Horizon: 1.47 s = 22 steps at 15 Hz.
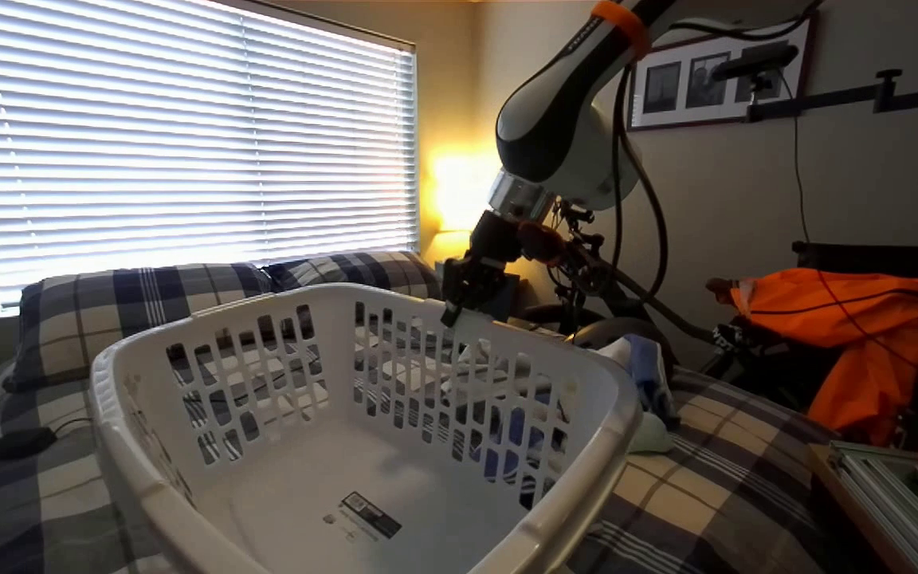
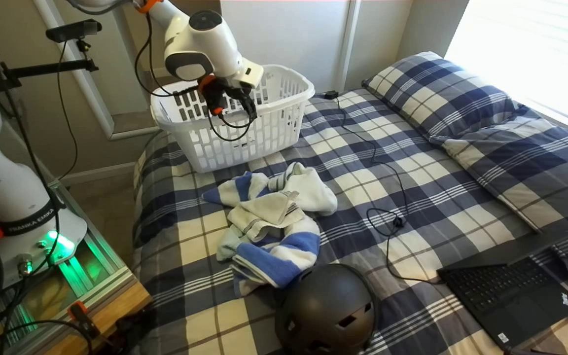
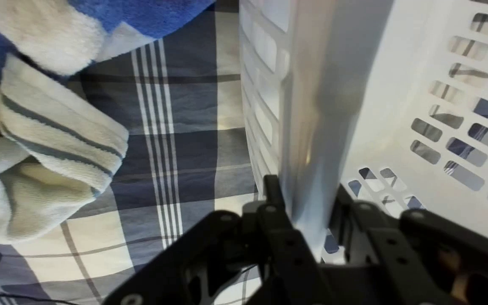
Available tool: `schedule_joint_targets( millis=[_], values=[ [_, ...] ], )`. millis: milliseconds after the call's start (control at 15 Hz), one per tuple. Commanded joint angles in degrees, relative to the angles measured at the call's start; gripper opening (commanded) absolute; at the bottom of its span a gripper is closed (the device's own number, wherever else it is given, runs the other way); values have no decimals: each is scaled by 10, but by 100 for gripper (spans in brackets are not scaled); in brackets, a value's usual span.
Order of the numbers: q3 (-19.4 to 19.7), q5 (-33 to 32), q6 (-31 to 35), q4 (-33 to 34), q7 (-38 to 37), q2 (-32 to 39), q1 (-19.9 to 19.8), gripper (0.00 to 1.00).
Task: Pick up the white basket and move it to be vertical with the left side of the bed
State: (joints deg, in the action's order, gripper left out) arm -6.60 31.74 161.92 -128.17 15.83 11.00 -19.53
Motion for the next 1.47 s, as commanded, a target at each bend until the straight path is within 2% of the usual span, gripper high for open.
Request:
schedule_joint_targets(
  millis=[0,133,200,333,467,667,733,933,1000,1267,1400],
  values=[
    [-2,38,-16,-24,47,-38,-29,7],
    [-5,55,-16,-20,61,-31,-40,7],
    [-12,78,-16,-17,79,-27,-46,53],
    [-21,120,-17,-15,111,-31,-54,61],
    [-21,132,-36,-23,130,-51,-52,75],
    [-2,33,-80,-50,69,-88,-34,95],
    [41,19,-119,-49,67,-100,11,99],
    [75,-81,-257,-43,0,-132,42,100],
    [85,-141,-281,-44,-48,-142,53,100],
    [102,-315,-381,-50,-179,-198,73,100],
    [100,-398,-396,-62,-233,-232,73,100]
  ],
)
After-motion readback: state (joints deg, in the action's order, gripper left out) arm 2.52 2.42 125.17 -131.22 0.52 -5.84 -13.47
